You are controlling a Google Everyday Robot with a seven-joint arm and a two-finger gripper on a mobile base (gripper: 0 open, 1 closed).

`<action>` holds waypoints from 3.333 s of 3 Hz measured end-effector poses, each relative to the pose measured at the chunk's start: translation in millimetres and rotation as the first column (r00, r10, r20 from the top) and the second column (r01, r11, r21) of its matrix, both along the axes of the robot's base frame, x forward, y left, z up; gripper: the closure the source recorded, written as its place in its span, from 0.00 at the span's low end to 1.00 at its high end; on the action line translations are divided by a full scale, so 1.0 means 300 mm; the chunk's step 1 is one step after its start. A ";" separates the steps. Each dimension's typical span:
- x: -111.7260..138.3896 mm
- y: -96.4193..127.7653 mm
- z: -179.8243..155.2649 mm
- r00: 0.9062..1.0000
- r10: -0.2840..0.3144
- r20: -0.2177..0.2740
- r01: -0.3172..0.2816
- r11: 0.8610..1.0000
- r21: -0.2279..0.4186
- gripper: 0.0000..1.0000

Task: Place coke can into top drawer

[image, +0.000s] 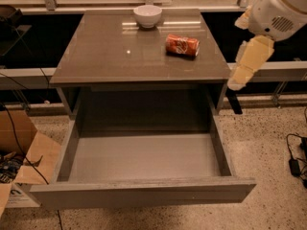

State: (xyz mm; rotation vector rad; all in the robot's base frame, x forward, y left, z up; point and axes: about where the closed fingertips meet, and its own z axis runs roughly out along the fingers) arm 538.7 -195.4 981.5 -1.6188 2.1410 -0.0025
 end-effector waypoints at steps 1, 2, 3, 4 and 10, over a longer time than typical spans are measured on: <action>0.032 -0.003 -0.008 1.000 -0.003 0.001 0.003 1.000 0.013 0.00; 0.040 0.010 -0.030 1.000 -0.025 -0.017 0.025 1.000 0.001 0.00; 0.134 0.063 -0.045 0.998 -0.053 0.022 0.053 0.998 0.032 0.00; 0.282 0.124 -0.055 0.994 -0.072 0.080 0.065 0.994 0.088 0.00; 0.876 0.207 -0.430 0.994 -0.104 -0.038 0.110 0.964 0.241 0.04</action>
Offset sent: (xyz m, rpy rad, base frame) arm 0.0132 0.0042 -0.0185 -0.0171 0.0490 -0.0578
